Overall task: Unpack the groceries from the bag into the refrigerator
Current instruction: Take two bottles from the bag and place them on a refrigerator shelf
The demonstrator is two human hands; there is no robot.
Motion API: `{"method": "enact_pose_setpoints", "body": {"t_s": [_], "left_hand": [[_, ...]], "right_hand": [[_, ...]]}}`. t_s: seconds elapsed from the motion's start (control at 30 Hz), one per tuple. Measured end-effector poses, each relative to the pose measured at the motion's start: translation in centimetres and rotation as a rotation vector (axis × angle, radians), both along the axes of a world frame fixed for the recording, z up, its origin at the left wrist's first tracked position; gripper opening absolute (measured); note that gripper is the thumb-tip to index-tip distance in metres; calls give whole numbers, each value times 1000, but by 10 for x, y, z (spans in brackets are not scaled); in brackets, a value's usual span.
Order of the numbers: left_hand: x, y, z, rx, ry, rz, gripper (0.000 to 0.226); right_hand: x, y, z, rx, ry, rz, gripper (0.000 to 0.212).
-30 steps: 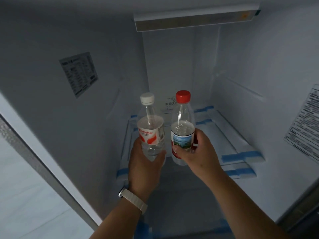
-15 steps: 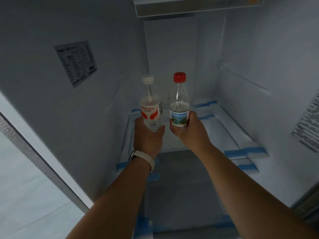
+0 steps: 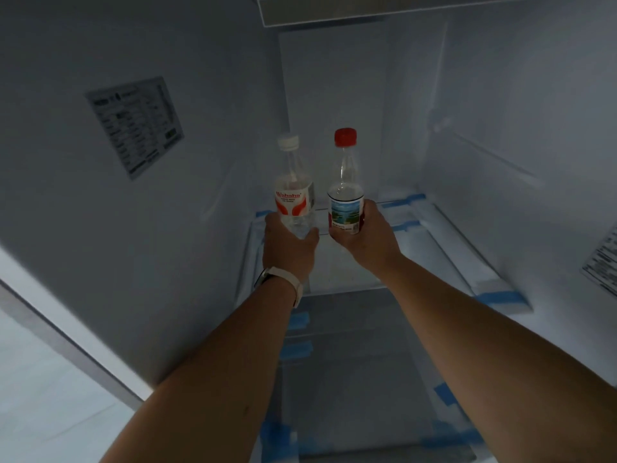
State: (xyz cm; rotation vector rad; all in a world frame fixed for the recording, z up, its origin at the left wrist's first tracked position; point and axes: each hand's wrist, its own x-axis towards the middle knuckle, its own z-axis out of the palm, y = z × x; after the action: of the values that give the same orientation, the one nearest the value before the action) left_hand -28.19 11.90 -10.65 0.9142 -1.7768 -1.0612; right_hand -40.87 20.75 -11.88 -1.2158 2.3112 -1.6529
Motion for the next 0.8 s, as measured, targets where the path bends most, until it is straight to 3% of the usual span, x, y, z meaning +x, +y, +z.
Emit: {"method": "enact_pose_setpoints", "body": {"t_s": [0.27,0.43,0.6,0.7,0.8], "left_hand": [[-5,0,4,67,33,-5,51],[-5,14,12,284,65,-1,78],[20,35,20,268,78,-29,47],[47,57,19,198,-35,-122,42],[81,82,5,14,-212,-221,36]], "right_hand": [[1,0,8,76,-40,37,67],[18,17,21,53,-206,-14,70],[45,50,26,105,-140,-36,56],[64,74,23,112,-87,-13,45],[84,102,15,167,32,30,48]]}}
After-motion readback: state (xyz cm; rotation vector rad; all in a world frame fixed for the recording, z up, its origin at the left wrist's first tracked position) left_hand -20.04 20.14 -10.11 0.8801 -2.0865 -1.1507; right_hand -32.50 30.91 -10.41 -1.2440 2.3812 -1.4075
